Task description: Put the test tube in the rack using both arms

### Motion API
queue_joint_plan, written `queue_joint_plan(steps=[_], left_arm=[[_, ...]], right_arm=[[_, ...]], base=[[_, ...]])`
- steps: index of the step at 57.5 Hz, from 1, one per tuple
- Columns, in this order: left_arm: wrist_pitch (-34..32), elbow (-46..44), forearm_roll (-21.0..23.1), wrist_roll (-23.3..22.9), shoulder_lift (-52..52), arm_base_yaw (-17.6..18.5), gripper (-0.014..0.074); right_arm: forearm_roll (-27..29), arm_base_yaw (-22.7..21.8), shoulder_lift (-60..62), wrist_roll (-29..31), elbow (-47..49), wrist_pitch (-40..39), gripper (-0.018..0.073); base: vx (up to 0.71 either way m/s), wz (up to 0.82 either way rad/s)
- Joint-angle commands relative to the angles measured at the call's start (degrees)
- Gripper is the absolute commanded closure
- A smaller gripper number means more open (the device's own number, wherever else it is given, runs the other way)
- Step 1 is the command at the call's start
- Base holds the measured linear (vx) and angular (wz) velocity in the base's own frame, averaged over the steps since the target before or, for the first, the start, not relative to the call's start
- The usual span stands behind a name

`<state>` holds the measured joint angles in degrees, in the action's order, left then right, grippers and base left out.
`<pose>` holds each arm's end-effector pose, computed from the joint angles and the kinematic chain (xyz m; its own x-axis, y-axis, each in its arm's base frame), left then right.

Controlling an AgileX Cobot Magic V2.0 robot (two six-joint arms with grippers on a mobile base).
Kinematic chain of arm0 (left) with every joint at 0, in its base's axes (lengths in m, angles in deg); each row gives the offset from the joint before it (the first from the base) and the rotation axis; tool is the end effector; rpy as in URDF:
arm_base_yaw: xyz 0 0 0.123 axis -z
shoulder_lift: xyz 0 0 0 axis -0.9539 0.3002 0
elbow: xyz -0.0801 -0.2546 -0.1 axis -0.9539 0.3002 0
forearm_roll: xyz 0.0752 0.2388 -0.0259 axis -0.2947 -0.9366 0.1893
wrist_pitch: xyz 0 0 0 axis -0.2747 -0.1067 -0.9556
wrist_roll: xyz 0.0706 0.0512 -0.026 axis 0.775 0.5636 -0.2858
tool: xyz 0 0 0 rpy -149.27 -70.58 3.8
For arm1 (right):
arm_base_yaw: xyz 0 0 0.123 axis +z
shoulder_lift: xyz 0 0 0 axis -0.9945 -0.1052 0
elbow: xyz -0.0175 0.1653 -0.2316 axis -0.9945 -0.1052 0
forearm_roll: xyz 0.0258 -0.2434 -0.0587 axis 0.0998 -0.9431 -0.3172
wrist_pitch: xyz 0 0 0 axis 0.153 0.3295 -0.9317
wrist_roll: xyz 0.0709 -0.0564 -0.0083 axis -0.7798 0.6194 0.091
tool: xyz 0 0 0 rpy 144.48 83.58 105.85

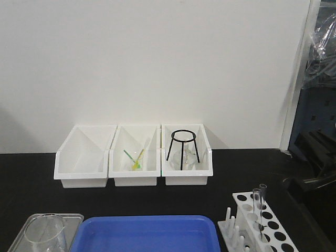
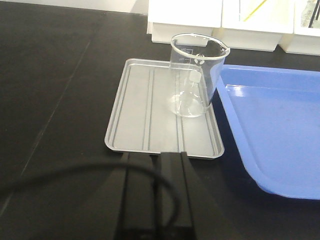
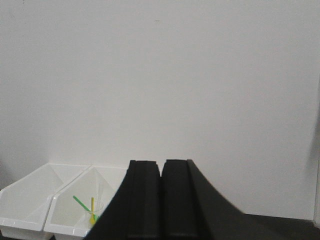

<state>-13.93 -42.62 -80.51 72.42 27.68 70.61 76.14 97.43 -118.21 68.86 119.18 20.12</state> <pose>0.0522 0.0039 0.1699 -0.2953 -0.1518 -0.9433 -0.1001 0.9868 -0.1274 0.2038 0.0511 0.3380 0.1395 0.0589 -0.9885 -0.2593 0.9656 0.0210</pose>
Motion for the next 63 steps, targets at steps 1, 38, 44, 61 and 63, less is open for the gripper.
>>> queue_joint_plan(steps=[1, 38, 44, 61, 63], left_arm=[[-4.3, -1.7, 0.3, -0.2, -0.8, 0.0, 0.0582], [-4.3, -1.7, 0.3, -0.2, -0.8, 0.0, 0.0582], [-4.3, -1.7, 0.3, -0.2, -0.8, 0.0, 0.0582], [-4.3, -1.7, 0.3, -0.2, -0.8, 0.0, 0.0582], [-4.3, -1.7, 0.3, -0.2, -0.8, 0.0, 0.0582]], right_arm=[[-0.5, -0.1, 0.8, 0.2, 1.6, -4.7, 0.057], [-0.6, -12.6, 12.3, 6.0, 1.5, 34.5, 0.057], [-0.7, -15.5, 18.8, 6.1, -0.8, 40.0, 0.057], [-1.6, -16.7, 37.7, 6.0, -15.9, 35.2, 0.057], [-1.7, -16.7, 39.3, 6.0, -17.3, 35.2, 0.057]], base=[[0.0, 0.0], [0.0, 0.0], [0.0, 0.0], [0.0, 0.0], [0.0, 0.0]])
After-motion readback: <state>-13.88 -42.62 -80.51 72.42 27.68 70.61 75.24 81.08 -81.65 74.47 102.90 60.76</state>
